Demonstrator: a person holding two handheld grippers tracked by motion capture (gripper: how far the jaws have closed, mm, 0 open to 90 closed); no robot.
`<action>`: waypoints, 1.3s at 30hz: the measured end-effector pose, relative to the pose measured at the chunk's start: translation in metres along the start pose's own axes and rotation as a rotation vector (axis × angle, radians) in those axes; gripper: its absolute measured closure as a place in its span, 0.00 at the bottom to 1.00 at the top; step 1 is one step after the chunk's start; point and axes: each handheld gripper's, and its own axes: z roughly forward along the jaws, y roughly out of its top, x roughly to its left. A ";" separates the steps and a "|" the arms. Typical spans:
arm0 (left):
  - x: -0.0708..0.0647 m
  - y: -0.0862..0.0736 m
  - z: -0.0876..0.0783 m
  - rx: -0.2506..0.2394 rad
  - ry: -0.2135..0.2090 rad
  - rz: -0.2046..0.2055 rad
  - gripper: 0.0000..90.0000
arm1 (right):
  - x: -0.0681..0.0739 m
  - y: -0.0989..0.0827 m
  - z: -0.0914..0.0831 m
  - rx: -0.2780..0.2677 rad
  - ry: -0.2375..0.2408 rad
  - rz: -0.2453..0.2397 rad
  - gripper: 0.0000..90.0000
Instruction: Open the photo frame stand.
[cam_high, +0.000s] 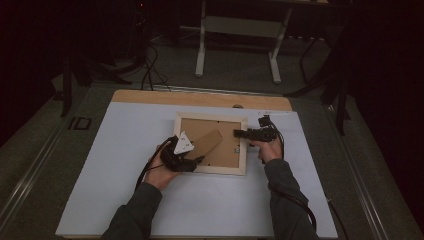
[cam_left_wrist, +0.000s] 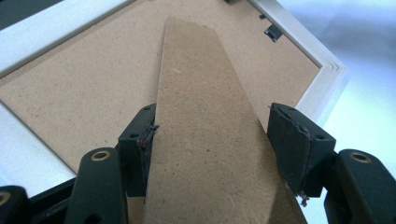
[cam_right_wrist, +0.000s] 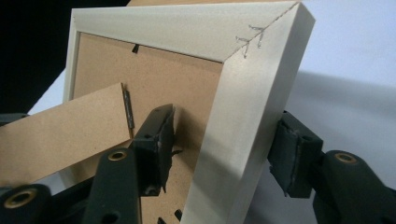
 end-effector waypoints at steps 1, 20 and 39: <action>0.001 0.000 0.000 0.002 -0.009 0.001 0.43 | 0.000 0.000 -0.001 -0.003 0.003 0.003 0.52; 0.011 0.000 0.001 0.006 -0.102 -0.076 0.46 | -0.001 -0.003 -0.016 -0.048 0.004 -0.008 0.66; 0.038 -0.001 0.004 0.038 -0.327 -0.378 0.59 | 0.006 -0.004 -0.019 -0.077 -0.012 -0.046 0.66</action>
